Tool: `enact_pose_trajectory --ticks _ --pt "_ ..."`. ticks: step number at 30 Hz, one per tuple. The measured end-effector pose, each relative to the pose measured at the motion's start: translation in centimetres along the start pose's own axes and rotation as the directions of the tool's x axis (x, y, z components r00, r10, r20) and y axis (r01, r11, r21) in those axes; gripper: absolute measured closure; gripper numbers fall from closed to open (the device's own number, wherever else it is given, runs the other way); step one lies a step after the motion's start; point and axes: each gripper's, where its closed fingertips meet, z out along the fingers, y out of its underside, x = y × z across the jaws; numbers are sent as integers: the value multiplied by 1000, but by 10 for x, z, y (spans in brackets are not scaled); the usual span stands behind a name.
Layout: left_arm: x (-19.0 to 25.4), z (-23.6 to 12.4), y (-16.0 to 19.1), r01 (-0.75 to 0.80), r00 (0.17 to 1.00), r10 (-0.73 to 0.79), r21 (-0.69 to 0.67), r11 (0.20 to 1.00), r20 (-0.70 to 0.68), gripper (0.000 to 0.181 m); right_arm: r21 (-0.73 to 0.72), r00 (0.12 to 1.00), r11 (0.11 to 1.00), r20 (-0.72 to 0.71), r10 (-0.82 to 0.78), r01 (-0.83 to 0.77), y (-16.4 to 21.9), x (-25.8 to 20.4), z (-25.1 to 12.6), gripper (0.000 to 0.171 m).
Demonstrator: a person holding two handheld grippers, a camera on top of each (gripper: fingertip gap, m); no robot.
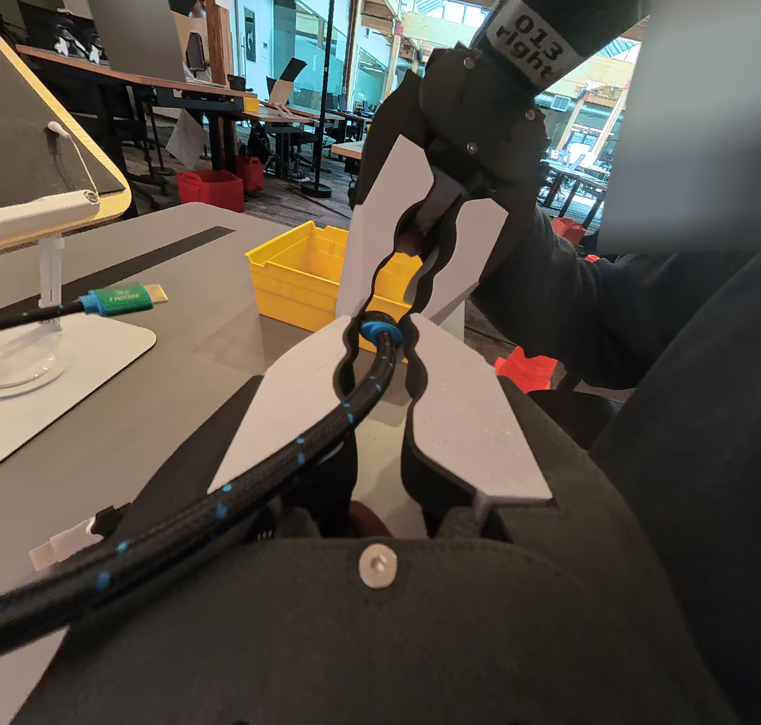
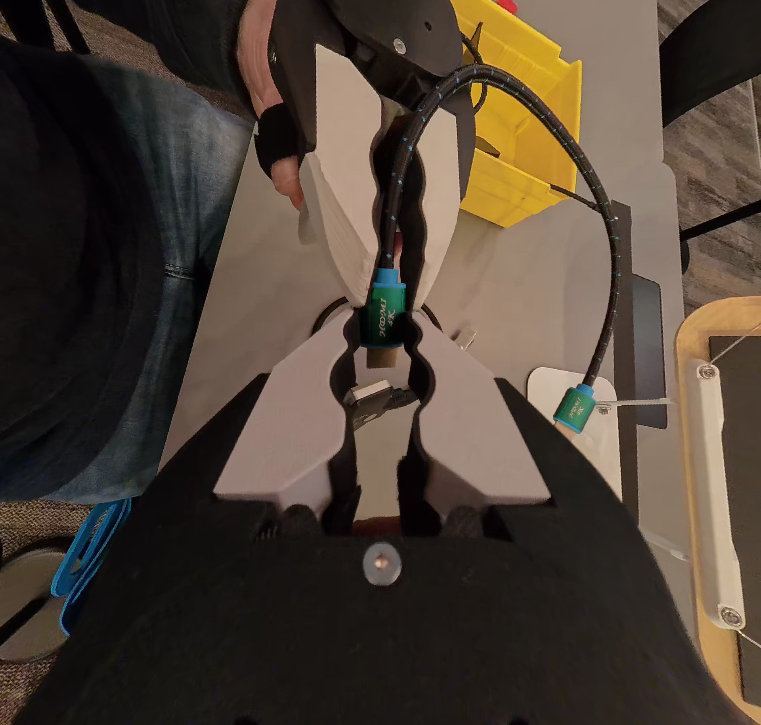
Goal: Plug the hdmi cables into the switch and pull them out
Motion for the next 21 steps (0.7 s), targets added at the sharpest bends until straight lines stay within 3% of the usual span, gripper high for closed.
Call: enact_pose_trajectory --ticks 9,21 --pt "-4 0 -3 10 1000 -11 59 998 25 162 45 999 998 -24 39 -38 -1 6 -2 152" --pt "-15 -14 -16 55 997 -64 208 977 33 162 203 975 956 -32 220 -209 8 15 -23 144"
